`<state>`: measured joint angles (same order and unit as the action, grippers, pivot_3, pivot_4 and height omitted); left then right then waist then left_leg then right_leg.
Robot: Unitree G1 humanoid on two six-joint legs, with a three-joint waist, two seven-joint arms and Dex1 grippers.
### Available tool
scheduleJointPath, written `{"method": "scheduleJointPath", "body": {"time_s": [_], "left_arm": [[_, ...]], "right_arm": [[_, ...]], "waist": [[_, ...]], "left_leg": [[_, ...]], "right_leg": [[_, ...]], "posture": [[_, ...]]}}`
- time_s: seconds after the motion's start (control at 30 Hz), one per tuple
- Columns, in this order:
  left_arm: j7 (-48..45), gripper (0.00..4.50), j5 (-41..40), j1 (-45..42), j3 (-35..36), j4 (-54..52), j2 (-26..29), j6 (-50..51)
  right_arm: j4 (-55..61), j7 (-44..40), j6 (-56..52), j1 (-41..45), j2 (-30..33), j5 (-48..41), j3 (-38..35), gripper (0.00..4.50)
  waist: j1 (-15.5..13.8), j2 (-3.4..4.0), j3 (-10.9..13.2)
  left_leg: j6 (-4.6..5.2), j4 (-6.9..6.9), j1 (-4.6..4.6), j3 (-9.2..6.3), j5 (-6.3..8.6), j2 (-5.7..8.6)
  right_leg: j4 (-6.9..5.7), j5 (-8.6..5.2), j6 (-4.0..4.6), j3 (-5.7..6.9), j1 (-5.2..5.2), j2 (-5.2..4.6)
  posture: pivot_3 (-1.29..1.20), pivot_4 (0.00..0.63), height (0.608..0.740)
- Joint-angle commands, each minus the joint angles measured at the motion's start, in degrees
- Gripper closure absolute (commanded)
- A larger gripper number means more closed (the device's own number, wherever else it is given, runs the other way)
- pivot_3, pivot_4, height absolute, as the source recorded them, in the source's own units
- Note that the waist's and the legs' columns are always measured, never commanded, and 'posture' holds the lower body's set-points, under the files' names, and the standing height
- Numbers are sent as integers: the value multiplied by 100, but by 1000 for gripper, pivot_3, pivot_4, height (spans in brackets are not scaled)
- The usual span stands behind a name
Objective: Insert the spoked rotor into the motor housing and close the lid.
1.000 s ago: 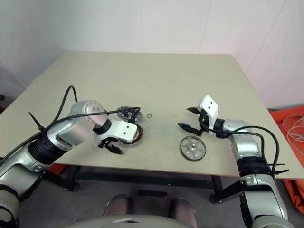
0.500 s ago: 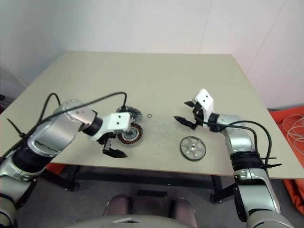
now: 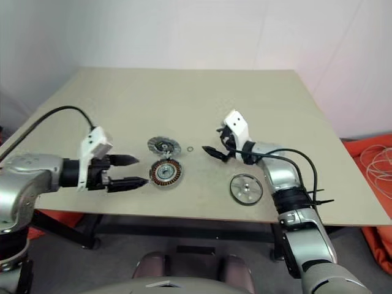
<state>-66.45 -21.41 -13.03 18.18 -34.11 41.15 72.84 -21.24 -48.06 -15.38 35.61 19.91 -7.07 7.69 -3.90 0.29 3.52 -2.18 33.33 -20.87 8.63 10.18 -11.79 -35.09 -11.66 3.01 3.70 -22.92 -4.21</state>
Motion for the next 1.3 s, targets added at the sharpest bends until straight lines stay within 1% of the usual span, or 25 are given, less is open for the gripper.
{"method": "scheduleJointPath", "body": {"time_s": [0.03, 0.1, 0.23, 0.5, 0.77, 1.13, 1.3], "left_arm": [[202, 28, -279, 163, 547, 94, 172, -323], [354, 28, -378, 322, 834, 260, 123, -562], [496, 28, -482, 948, 1092, 428, 163, -1053], [771, 28, -988, 1335, 1449, 586, 239, -1335], [1080, 28, -1381, 1641, 1546, 412, 275, -1507], [1714, 28, -1907, 2043, 1555, 26, 68, -1583], [1899, 28, -2036, 2025, 1483, 57, 106, -1659]], "right_arm": [[-36, 155, -366, 218, -118, 84, 104, 0], [-155, 210, -513, 285, -190, 189, 228, 0], [-296, 229, -664, 371, -380, 313, 476, 0], [-775, 596, -628, 601, -899, 444, 490, 0], [-1042, 754, -518, 689, -1092, 528, 433, 0], [-1065, 898, -725, 607, -1105, 510, 387, 0], [-1344, 1052, -669, 737, -1212, 550, 384, 0]], "waist": [[-7, 0, 0], [-15, 0, 0], [0, -1, 0], [-6, -3, 1], [0, -5, 1], [1, -6, 1], [2, -6, 1]], "left_leg": [[-1, 0, 2, -1, 0, 0], [-1, -2, 2, -4, 0, 0], [2, -3, -3, -5, 2, -1], [-1, -9, -1, -4, 0, -3], [-2, -10, 1, -4, 0, -4], [-4, -10, 7, -2, -1, -4], [-7, -10, 12, -2, -2, -4]], "right_leg": [[0, 0, 0, 1, 2, 1], [0, 0, 0, 0, 4, 0], [8, 0, 0, -3, 2, 0], [5, 0, 1, -4, -3, 2], [4, 0, 0, -5, -2, 2], [0, 0, 0, -8, -2, 2], [-2, -1, -2, -9, -1, 3]], "posture": [[0, 0, 740], [0, 0, 740], [0, 0, 740], [0, 0, 740], [0, 0, 740], [0, 0, 740], [0, 0, 740]]}}
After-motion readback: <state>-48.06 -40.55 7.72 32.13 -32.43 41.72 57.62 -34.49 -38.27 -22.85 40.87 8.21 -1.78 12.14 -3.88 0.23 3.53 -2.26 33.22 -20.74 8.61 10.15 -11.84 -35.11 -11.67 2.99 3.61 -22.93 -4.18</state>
